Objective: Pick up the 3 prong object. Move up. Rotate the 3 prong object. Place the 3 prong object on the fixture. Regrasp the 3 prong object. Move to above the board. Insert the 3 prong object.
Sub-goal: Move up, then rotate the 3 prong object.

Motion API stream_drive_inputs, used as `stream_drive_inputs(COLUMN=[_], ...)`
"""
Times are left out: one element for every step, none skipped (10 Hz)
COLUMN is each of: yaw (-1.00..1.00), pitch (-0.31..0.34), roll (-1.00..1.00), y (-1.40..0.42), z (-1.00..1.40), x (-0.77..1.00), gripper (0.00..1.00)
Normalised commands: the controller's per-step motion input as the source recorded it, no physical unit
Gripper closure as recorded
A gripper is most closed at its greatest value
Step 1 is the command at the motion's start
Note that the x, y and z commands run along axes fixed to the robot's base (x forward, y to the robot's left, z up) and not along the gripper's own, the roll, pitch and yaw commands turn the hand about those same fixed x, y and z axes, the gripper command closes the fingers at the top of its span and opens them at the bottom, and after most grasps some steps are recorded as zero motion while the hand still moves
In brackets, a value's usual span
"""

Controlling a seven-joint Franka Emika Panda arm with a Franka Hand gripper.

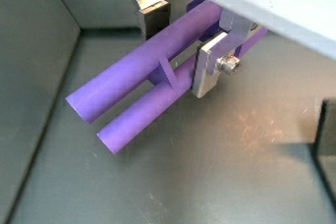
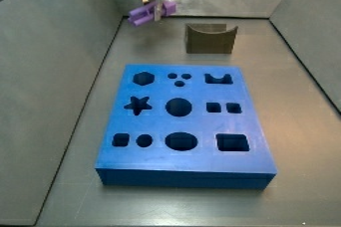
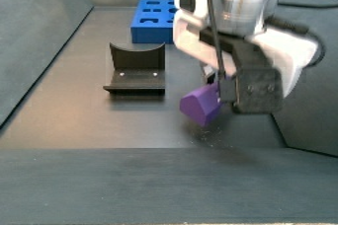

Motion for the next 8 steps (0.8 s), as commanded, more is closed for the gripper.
stream_drive_inputs(yaw=[0.02,0.0,0.0,0.02,0.02,0.02,0.02,-1.0], pitch=[0.024,0.0,-0.005,0.006,0.004,0.006,0.02,0.0], roll=[-0.11,0.0,0.0,0.02,0.02,0.0,-0.04,0.0], y=[-0.01,-0.78,-0.73,-0.55,-0.28,-0.15,-0.08,0.0], z=[0.22,0.83,0.74,0.66,0.52,0.44,0.25,0.0], x=[-0.02,0.08,0.07,0.02,-0.01,-0.02,-0.01,0.0], gripper=[1.0,1.0,1.0,1.0,1.0,1.0,1.0,1.0])
